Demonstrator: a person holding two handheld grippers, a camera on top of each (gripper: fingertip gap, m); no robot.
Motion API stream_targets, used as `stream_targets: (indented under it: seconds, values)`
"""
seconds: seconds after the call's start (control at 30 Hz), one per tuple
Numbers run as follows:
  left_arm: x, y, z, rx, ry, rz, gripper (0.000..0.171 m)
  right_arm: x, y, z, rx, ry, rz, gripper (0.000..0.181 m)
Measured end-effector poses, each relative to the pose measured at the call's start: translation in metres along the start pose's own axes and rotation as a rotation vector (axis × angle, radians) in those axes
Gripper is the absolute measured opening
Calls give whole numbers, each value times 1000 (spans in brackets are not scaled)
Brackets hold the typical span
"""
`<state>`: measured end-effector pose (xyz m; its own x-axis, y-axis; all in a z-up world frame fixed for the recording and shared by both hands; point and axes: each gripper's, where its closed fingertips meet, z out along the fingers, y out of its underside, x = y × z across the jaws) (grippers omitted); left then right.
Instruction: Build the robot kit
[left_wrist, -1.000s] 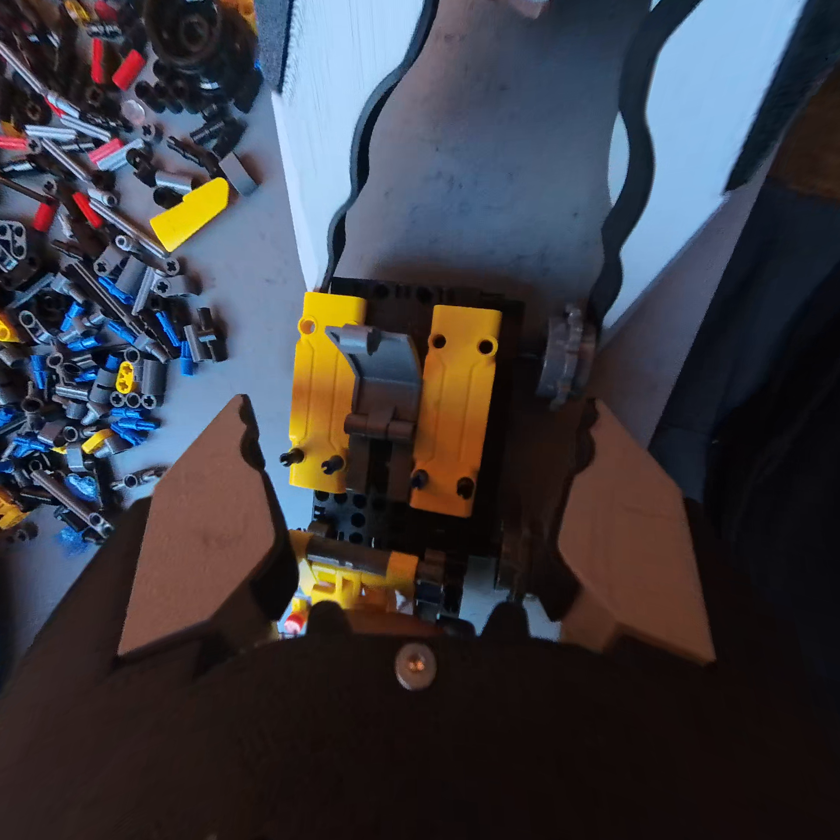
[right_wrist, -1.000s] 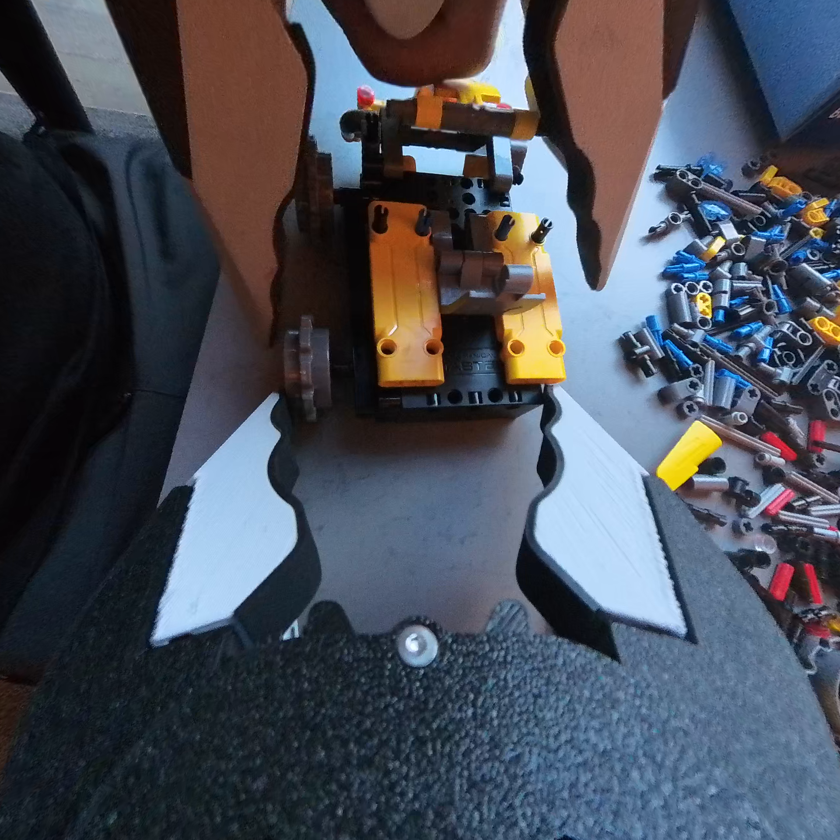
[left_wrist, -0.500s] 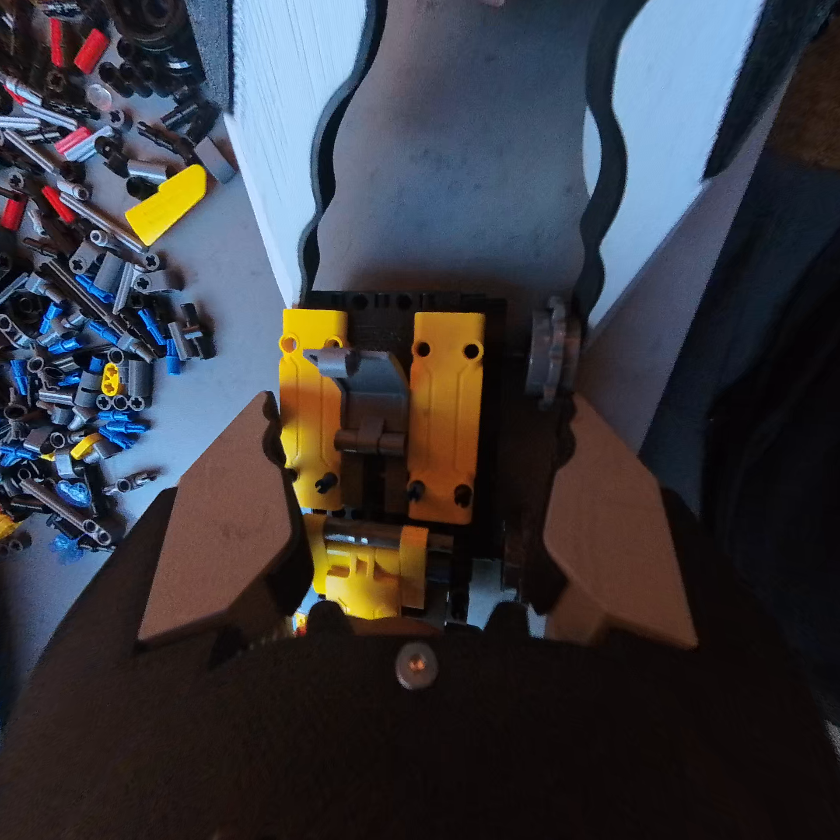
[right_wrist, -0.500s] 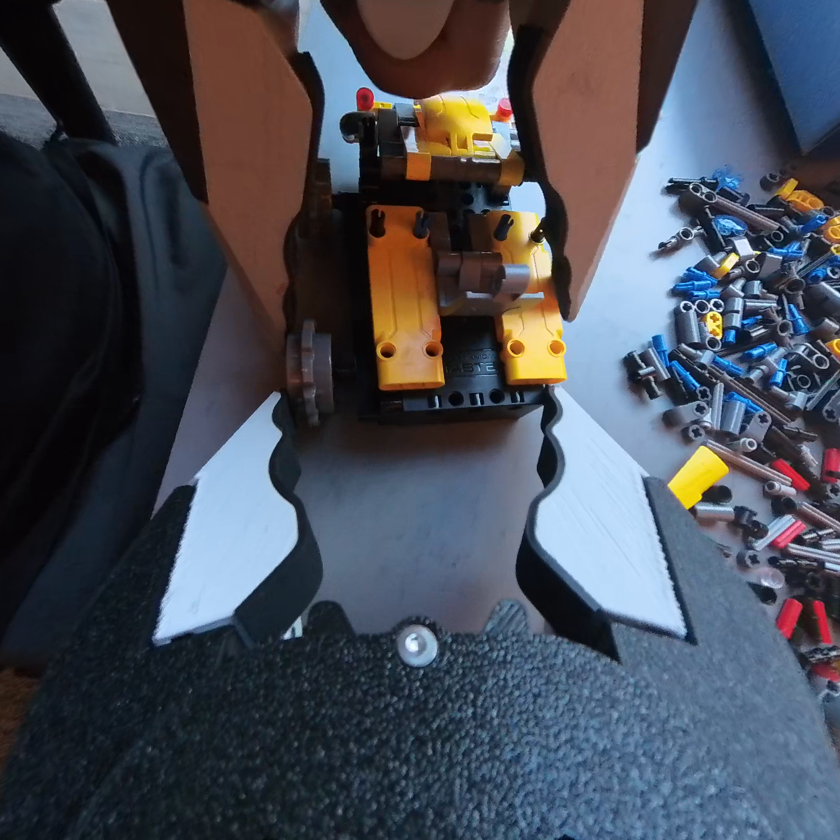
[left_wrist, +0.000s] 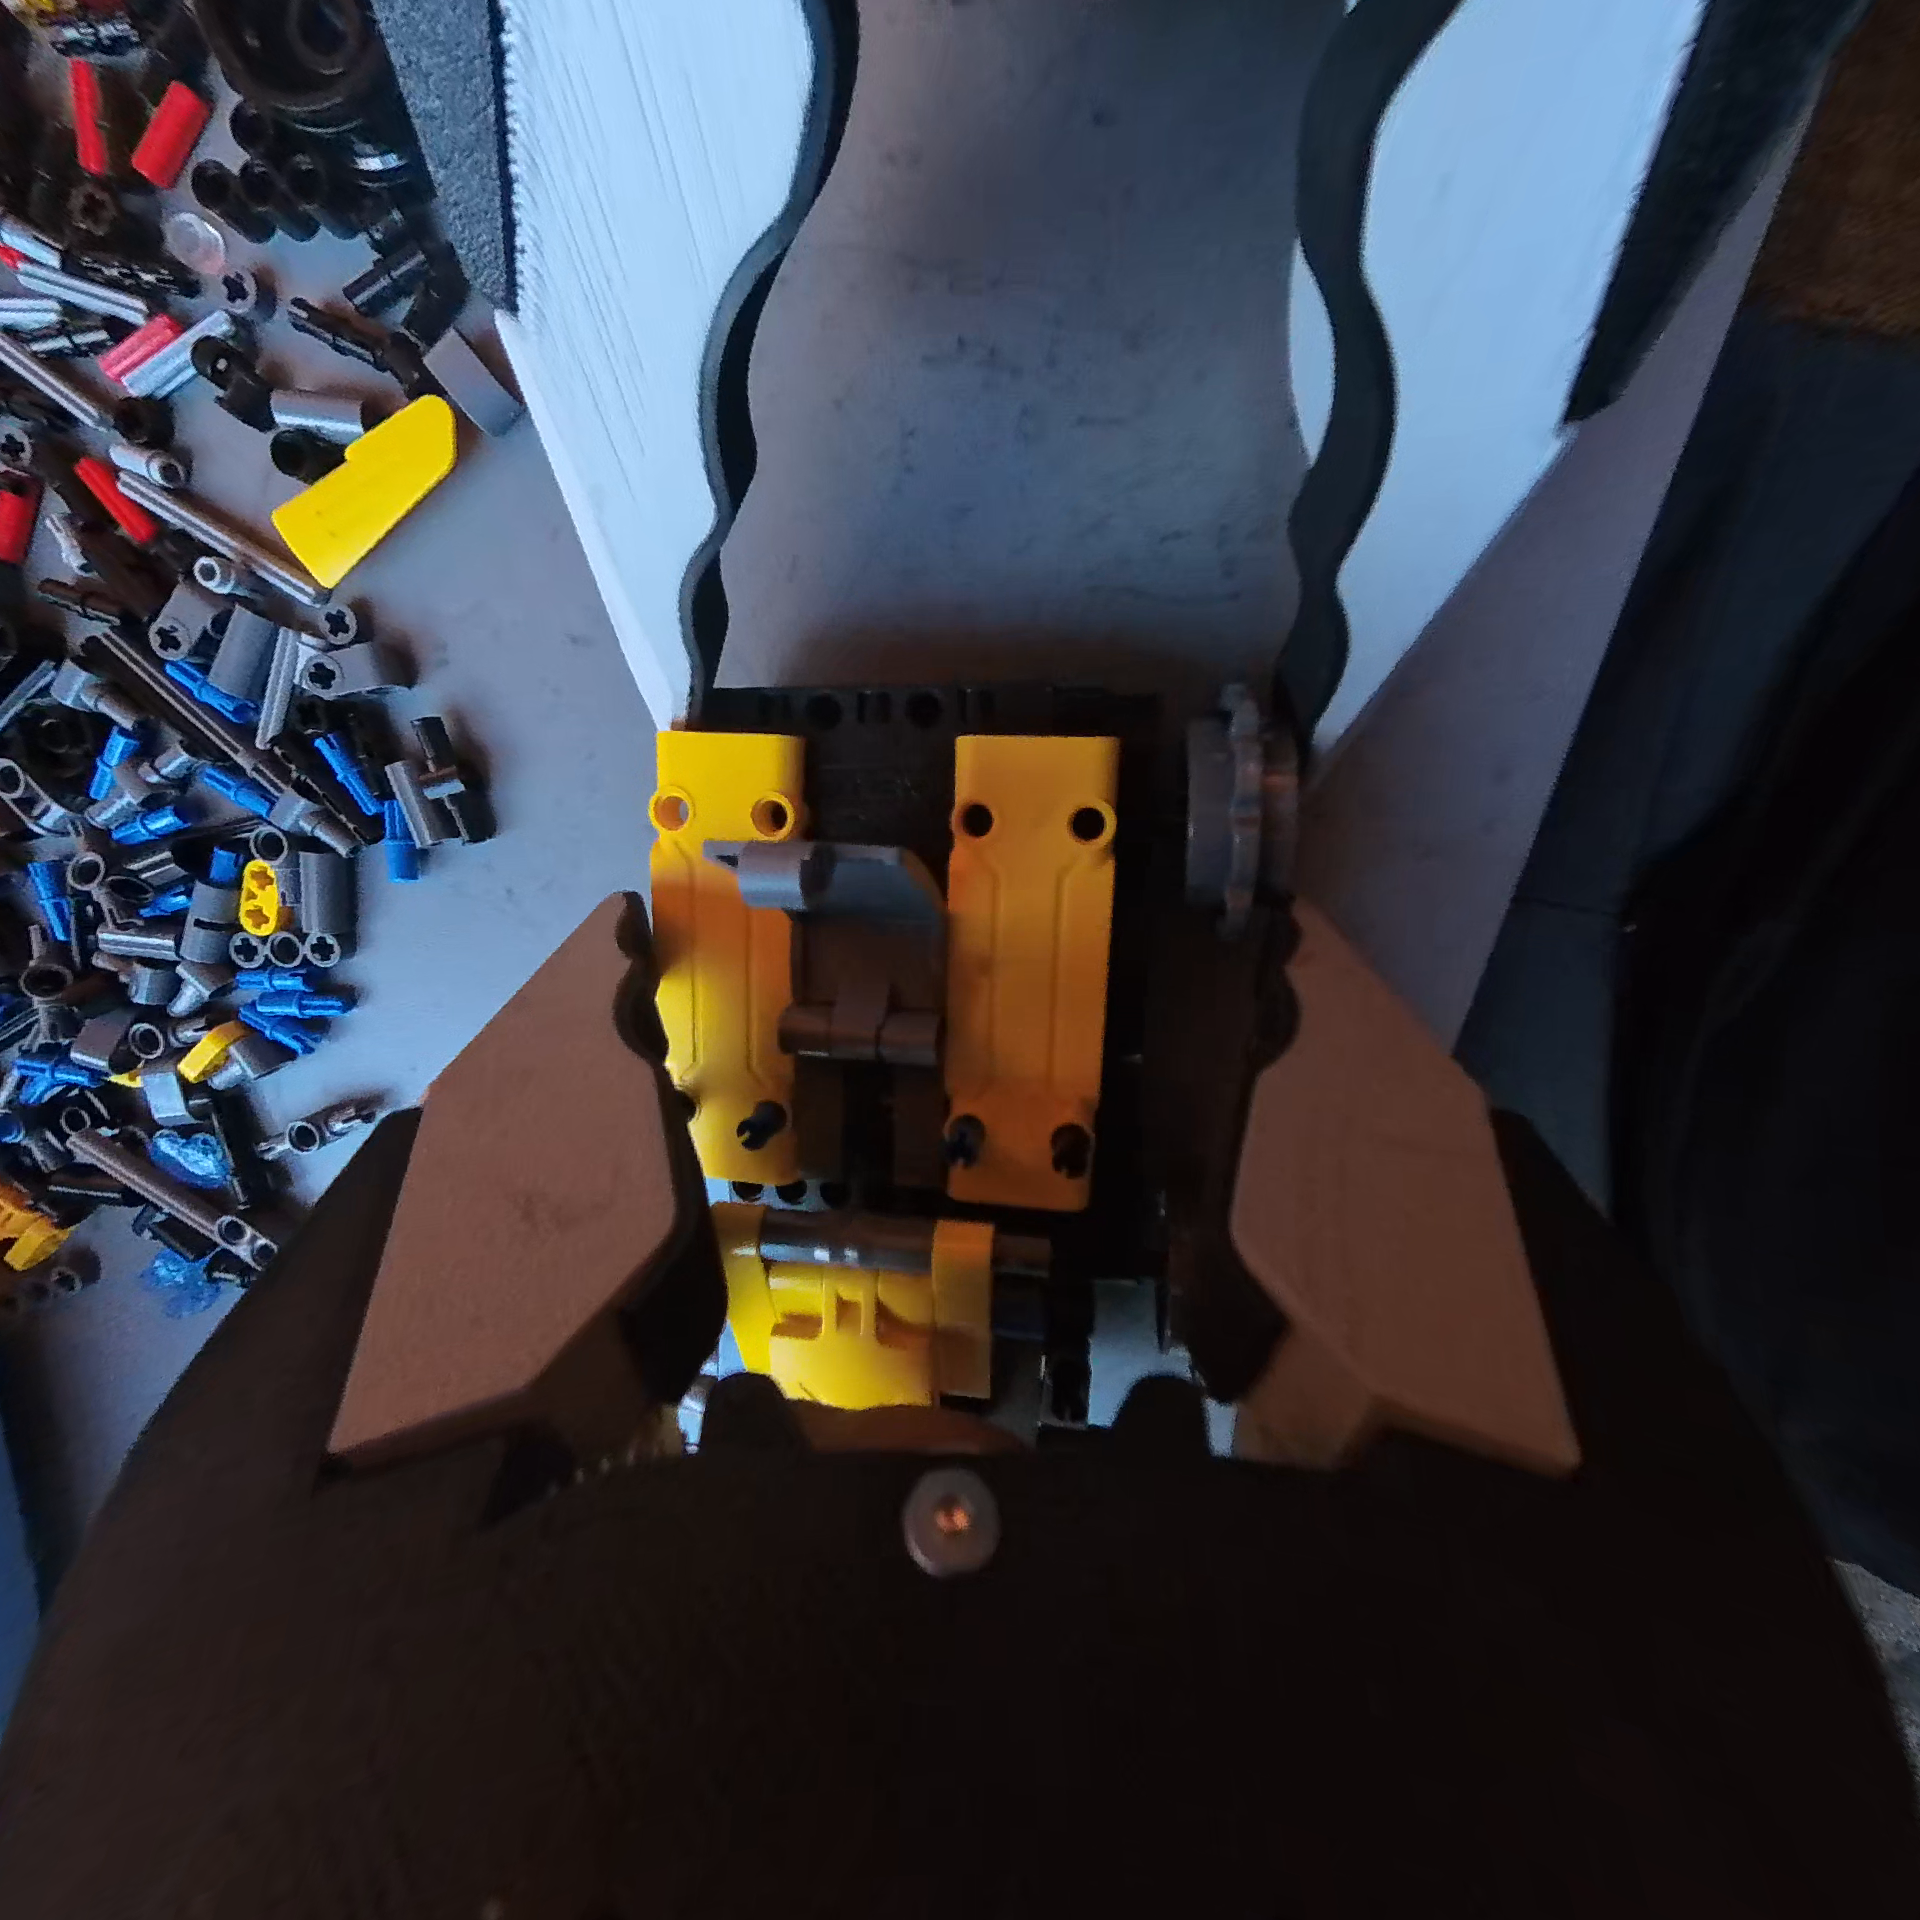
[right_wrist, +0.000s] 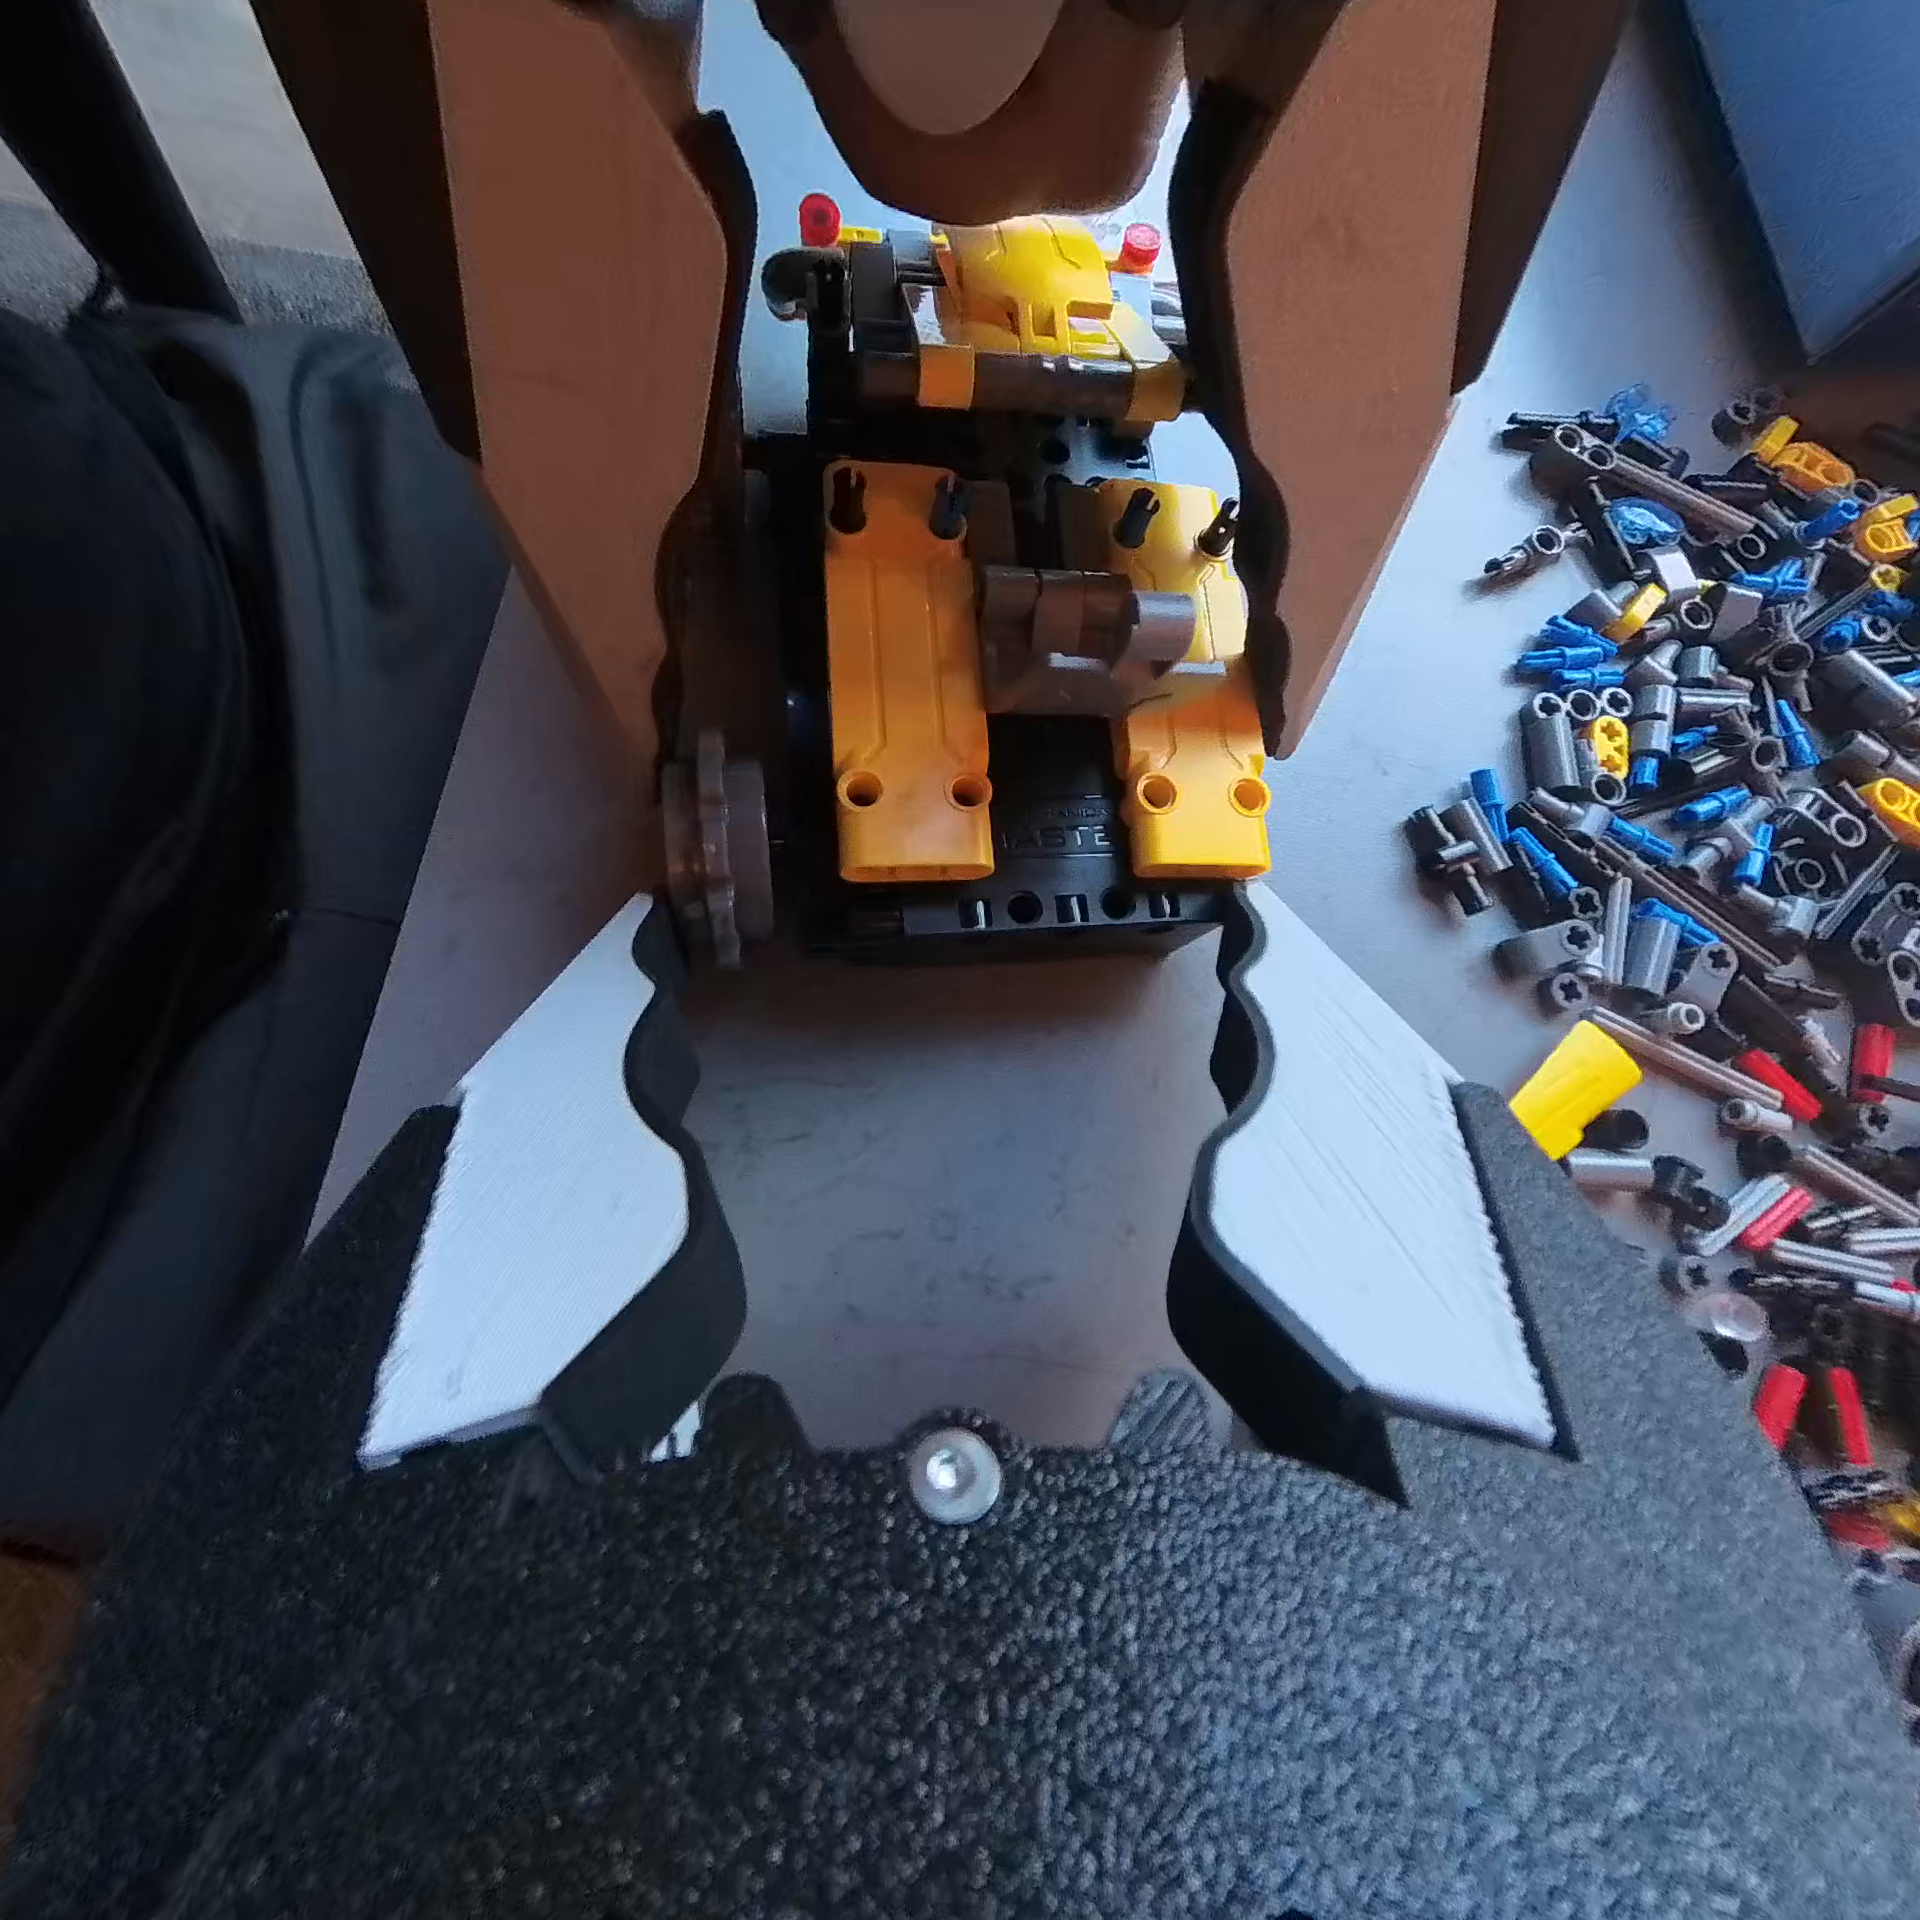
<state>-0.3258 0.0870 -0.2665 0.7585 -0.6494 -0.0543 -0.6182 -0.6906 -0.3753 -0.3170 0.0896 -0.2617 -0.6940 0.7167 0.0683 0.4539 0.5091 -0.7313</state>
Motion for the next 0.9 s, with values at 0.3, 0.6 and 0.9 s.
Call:
stream_targets:
  seconds: [0.3,0.6,0.9]
  values:
    - [-3,-4,-9,59,-10,-8,131,-2,-2,0,-17,47,15,108]
    - [-26,5,-100,323,-122,-168,129,0,-26,-54,185,211,96,106]
    - [9,82,-84,316,-188,-312,119,-31,-20,-68,236,308,159,104]
